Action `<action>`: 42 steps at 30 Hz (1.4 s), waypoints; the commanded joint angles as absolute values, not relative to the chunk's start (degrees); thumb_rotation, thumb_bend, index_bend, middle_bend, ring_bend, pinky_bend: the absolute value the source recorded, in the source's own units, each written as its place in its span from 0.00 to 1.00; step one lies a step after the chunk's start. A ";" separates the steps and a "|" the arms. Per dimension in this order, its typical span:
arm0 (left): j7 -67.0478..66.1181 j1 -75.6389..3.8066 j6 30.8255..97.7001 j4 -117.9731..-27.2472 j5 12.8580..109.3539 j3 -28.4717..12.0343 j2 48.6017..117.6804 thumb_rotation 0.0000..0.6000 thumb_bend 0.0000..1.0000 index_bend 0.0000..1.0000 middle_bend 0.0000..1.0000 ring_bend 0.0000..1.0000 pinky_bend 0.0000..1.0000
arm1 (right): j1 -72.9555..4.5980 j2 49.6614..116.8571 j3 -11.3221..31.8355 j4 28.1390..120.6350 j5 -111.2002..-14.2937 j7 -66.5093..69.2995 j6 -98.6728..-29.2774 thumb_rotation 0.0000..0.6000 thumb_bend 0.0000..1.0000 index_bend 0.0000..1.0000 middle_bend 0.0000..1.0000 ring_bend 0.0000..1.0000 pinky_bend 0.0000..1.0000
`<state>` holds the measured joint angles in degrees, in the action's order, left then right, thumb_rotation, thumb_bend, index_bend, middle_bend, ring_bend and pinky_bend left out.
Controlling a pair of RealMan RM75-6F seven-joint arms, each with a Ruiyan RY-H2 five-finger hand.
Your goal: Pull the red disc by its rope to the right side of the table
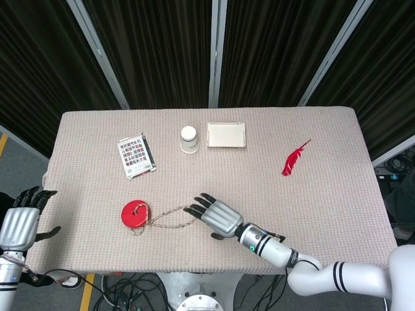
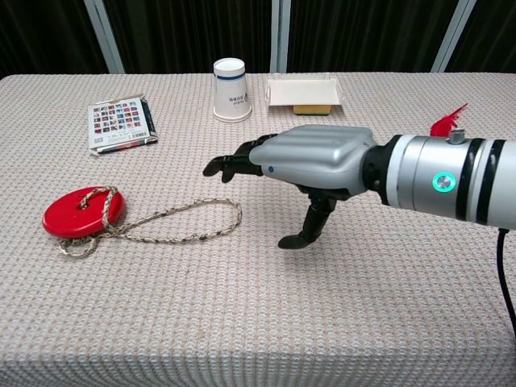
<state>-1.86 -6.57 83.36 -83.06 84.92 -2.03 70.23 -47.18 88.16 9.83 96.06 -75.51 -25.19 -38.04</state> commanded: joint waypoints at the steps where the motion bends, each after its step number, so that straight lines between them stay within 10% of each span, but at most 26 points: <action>1: -1.66 -6.50 83.36 -82.82 84.85 -2.02 70.30 1.00 0.00 0.20 0.22 0.10 0.15 | -48.52 89.78 9.42 94.89 -73.13 -26.49 -37.38 1.00 0.16 0.00 0.14 0.00 0.00; 42: -0.71 -6.09 83.32 -81.48 84.62 -2.03 70.58 1.00 0.00 0.20 0.22 0.10 0.15 | -54.21 92.93 5.20 91.27 -66.63 -25.13 -40.00 1.00 0.27 0.00 0.48 0.00 0.00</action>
<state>-0.71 -6.10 83.32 -81.48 84.62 -2.03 70.58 -54.16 92.93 5.22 91.22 -66.75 -25.24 -39.97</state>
